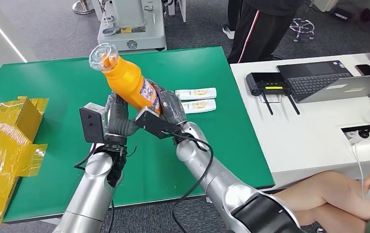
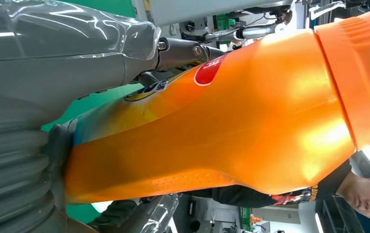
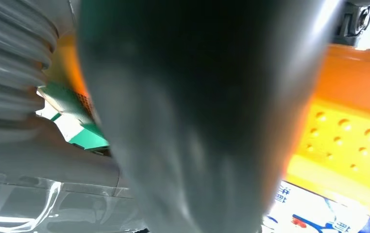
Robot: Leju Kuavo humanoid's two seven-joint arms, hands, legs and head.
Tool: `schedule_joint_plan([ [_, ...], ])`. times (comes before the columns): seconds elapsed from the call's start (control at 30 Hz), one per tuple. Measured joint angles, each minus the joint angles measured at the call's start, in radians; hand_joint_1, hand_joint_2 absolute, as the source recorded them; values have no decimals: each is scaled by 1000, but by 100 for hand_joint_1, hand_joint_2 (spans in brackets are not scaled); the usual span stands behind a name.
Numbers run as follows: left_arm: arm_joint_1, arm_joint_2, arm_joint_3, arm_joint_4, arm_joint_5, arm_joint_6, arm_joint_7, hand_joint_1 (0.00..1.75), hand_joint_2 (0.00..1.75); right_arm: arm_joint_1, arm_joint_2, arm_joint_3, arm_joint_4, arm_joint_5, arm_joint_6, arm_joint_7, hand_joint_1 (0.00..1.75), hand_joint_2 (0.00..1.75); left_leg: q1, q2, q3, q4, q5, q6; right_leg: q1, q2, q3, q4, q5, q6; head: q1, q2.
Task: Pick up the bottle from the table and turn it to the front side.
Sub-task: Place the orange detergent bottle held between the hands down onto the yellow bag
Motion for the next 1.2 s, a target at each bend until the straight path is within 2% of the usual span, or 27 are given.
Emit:
schedule_joint_plan([
  [0.8,-16,-2,4,38,15,9,13,0,175,32,14,15,18,-31,35,-4,175,175,0,0,0,0,0,0,0,0,0,0,0,0,0,0],
  [0.97,-24,4,19,69,7,55,9,0,175,55,14,61,20,2,38,20,175,175,0,0,0,0,0,0,0,0,0,0,0,0,0,0],
  [1.2,-24,22,31,74,-10,61,7,0,175,77,-1,82,29,59,41,44,175,175,0,0,0,0,0,0,0,0,0,0,0,0,0,0],
])
